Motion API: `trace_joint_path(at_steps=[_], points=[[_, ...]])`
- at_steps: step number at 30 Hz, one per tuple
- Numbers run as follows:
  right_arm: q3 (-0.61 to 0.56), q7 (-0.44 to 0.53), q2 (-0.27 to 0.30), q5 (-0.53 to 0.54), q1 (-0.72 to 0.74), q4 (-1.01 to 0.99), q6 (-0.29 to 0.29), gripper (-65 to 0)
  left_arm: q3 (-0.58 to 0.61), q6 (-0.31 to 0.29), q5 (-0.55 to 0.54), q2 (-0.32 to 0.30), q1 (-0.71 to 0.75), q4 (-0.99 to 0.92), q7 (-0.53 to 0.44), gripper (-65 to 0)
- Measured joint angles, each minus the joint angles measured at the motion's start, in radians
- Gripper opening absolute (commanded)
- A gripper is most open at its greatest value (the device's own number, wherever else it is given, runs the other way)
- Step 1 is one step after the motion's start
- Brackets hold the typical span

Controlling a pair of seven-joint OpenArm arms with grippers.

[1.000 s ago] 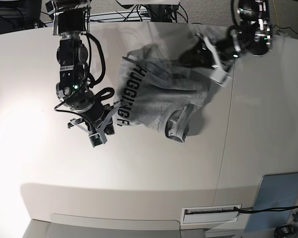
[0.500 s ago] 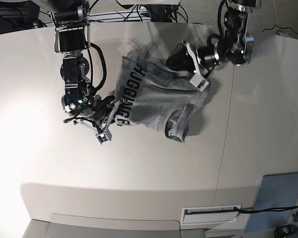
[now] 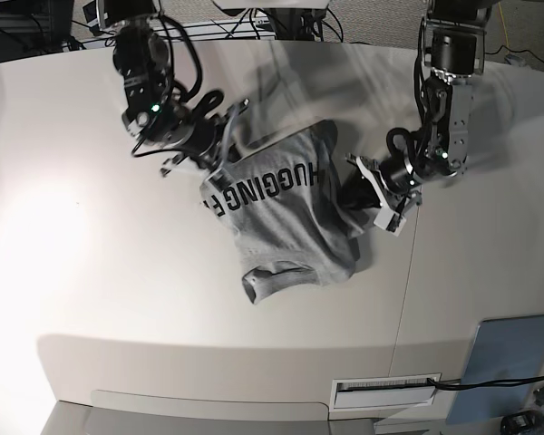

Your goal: Fold the T-shirt properly

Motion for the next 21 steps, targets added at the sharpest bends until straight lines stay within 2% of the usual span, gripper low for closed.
trace_joint_path(at_steps=[4, 8, 9, 11, 13, 17, 21], points=[[-0.009, -0.002, 0.000, -0.042, -0.016, 0.074, -0.006, -65.0, 0.000, 0.013, 0.018, -0.005, -0.043, -0.003, 0.018, -54.7], [0.044, -0.025, 0.000, -0.043, -0.019, 0.117, -0.041, -65.0, 0.001, 0.005, 0.017, -0.005, -0.061, 0.000, 0.041, -55.2], [0.068, -0.025, 0.000, -0.043, -0.026, 0.128, -0.048, -65.0, 0.001, 0.004, 0.016, -0.008, -0.060, 0.008, 0.058, -57.5], [0.132, -0.024, 0.000, -0.043, -0.050, 0.154, -0.066, -65.0, 0.003, 0.001, 0.003, -0.020, -0.053, 0.032, 0.117, -61.6], [0.213, -0.024, 0.000, -0.043, -0.084, 0.187, -0.071, -65.0, 0.003, 0.024, -0.036, -0.043, -0.035, 0.071, 0.163, -62.7], [0.389, -0.024, -0.001, -0.008, -0.173, 0.262, -0.073, -65.0, 0.003, 0.117, -0.164, -0.124, 0.058, 0.193, 0.198, -64.0], [0.560, -0.025, -0.004, 0.048, -0.306, 0.362, -0.073, -65.0, -0.024, 0.168, -0.109, -0.168, 0.221, 0.355, 0.227, -64.0]])
